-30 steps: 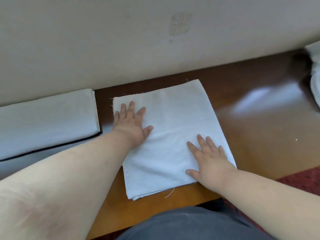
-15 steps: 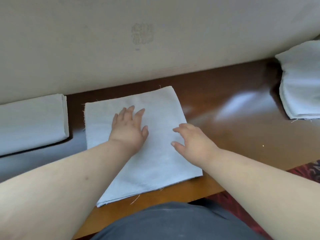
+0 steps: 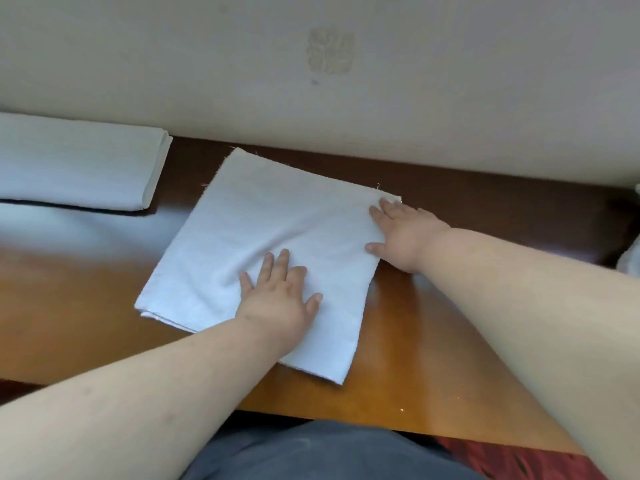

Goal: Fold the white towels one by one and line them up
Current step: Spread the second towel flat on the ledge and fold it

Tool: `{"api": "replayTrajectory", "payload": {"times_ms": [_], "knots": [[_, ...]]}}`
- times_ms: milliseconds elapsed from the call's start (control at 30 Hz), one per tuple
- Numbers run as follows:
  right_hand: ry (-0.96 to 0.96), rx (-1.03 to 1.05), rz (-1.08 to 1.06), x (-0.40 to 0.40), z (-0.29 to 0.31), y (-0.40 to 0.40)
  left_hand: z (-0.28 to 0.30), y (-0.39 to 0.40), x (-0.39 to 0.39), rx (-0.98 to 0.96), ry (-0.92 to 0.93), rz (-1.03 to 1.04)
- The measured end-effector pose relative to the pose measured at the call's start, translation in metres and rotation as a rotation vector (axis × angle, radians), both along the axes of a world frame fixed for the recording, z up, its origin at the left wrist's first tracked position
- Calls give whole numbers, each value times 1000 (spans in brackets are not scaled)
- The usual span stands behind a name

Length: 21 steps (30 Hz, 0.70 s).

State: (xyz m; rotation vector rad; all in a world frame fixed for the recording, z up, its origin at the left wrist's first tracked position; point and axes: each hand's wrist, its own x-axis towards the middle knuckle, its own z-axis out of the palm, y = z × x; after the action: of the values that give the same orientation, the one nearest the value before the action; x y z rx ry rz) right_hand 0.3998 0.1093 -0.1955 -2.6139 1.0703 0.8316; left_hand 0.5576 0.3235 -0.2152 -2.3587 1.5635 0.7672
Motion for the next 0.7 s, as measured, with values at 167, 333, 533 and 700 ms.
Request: {"api": "replayTrajectory", "payload": {"times_ms": [167, 333, 533, 700], "knots": [[58, -92, -172, -70, 7, 43, 9, -22, 6, -49, 11, -136], [-1, -27, -322, -121, 10, 67, 20, -24, 4, -52, -50, -184], [-492, 149, -729, -85, 21, 0, 26, 14, -72, -128, -6, -182], [-303, 164, -639, -55, -1, -33, 10, 38, -95, -61, -30, -89]]}}
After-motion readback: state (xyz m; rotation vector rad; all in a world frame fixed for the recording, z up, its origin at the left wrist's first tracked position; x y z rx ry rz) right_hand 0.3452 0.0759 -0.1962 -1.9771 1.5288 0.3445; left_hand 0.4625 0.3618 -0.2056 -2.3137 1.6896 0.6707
